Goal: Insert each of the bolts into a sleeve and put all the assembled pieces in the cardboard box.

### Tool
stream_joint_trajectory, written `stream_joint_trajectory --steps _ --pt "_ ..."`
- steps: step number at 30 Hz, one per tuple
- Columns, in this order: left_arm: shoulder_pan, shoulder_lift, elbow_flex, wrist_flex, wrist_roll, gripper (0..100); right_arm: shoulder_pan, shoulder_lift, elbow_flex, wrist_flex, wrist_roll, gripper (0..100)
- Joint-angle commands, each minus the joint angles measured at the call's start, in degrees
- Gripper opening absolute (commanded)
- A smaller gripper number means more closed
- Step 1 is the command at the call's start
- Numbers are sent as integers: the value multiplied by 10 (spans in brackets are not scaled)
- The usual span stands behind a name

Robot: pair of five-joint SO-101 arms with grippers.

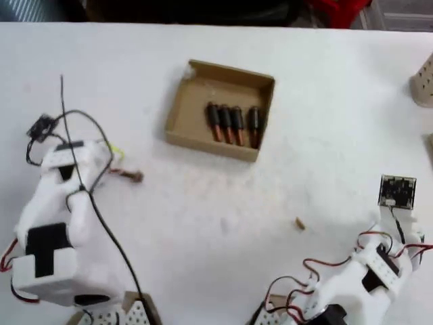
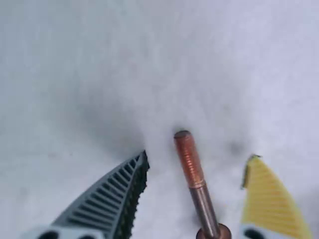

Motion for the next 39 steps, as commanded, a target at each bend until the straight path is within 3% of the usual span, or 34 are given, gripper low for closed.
stream_joint_trajectory --steps 1,9,14,18,24,30,39 --pt "-30 -63 2 -3 -82 487 -7 -17 -8 -12 11 17" --pt "25 -241 -32 210 -369 334 -7 -19 -7 -11 11 17" --pt "57 -276 -109 337 -666 221 -7 -18 -6 -11 11 17" --pt "68 -276 -138 382 -804 215 -3 -16 -6 -11 11 17" --pt "69 -276 -129 387 -1048 215 -4 -19 -6 -11 11 17" --pt "95 -276 -124 381 -1099 217 -6 -19 -6 -9 11 17" --pt "154 -214 -127 338 -1101 215 -1 -19 -6 -11 11 17"
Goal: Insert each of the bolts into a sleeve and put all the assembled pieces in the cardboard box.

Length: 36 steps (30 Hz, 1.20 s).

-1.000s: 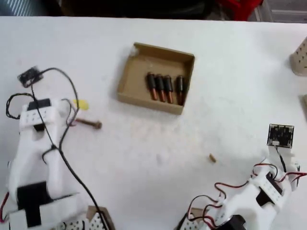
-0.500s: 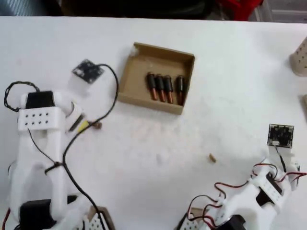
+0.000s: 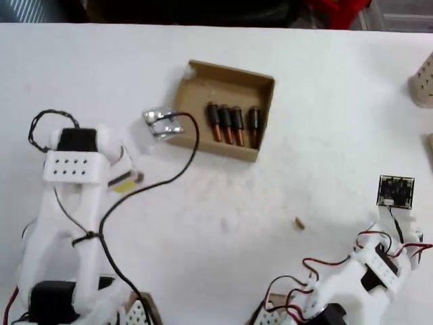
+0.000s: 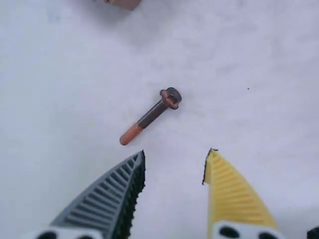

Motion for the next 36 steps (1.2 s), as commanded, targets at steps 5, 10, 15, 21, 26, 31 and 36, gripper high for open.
stream_joint_trajectory --steps 5,10,15,21,26,31,36 --pt "1 128 -23 -87 -9 215 -5 -19 -6 -12 8 17" --pt "-3 180 -24 -107 -11 215 -7 -19 -6 -12 8 17" --pt "-8 214 -24 -135 -11 215 -7 -19 -6 -12 9 17" --pt "-17 273 -24 -185 -11 214 -7 -19 -6 -12 9 17" --pt "-18 315 -24 -225 -6 214 -7 -19 -6 -12 9 17" --pt "-18 320 -24 -224 -1 177 -7 -19 -5 -12 9 17" --pt "-15 320 -24 -205 24 16 -7 -19 -5 -12 9 17"
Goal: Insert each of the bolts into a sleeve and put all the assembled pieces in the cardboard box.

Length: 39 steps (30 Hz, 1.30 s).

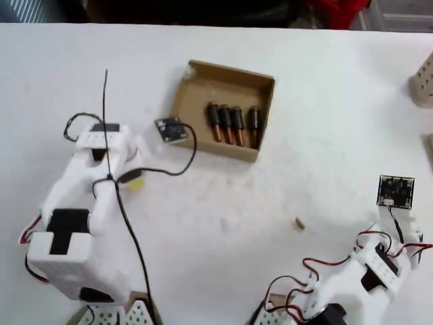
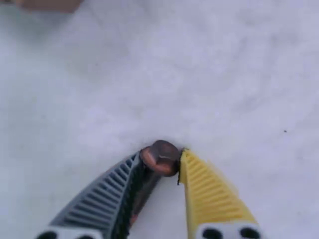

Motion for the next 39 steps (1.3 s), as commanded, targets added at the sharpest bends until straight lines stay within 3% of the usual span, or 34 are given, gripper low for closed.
stream_joint_trajectory --steps 1,4,8,12,20,24,29,34,39 --pt "-1 1 -12 15 18 21 -7 -19 -5 -12 9 17" --pt "-1 1 -12 20 50 21 -7 -19 -5 -12 9 17" --pt "0 1 -40 21 175 22 -7 -19 -4 -12 8 17" --pt "0 2 -88 48 338 23 -7 -19 -4 -11 8 17" --pt "-3 7 -199 152 733 24 -7 -19 -4 -8 8 17" --pt "6 7 -203 157 858 81 -7 -19 -4 -8 8 17" --pt "24 7 -179 143 908 235 -5 -17 -4 -10 8 17" --pt "21 7 -138 105 901 236 -6 -15 -4 -11 8 17" --pt "25 1 -132 122 805 210 -7 -15 -4 -9 8 17"
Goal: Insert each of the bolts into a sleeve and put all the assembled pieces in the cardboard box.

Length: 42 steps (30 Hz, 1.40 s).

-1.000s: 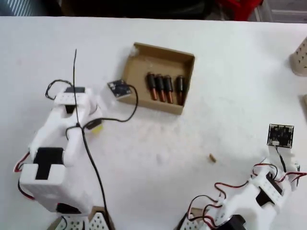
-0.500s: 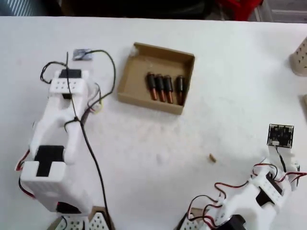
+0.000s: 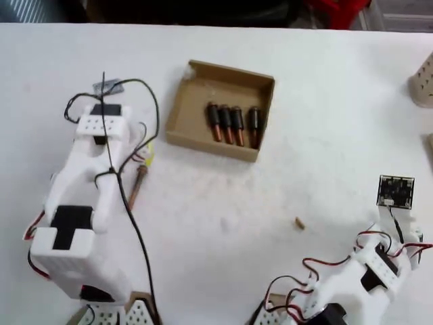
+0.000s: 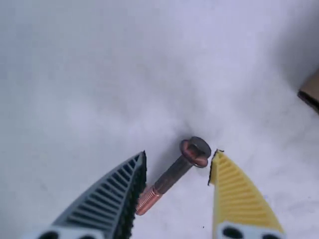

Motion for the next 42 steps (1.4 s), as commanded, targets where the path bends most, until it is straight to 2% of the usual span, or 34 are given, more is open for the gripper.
stream_joint_trajectory --steps 1,4,8,13,23,31,37,42 --pt "10 -12 -4 5 -83 186 -7 -15 -4 -9 8 17" --pt "22 -7 -3 4 -165 127 -7 -15 -4 -8 8 17" --pt "58 -6 32 -6 -264 134 -7 -16 -4 -8 8 17" --pt "79 -6 79 -53 -264 137 -7 -16 -4 -8 8 17" --pt "79 -5 88 -58 -268 130 -7 -15 -4 -10 8 17" --pt "109 -6 121 -98 -266 50 -7 -17 -4 -8 8 17" --pt "103 -7 120 -103 -265 46 -7 -17 -4 -7 4 17" --pt "54 -12 121 -142 -253 46 -24 -15 -4 -7 2 17"
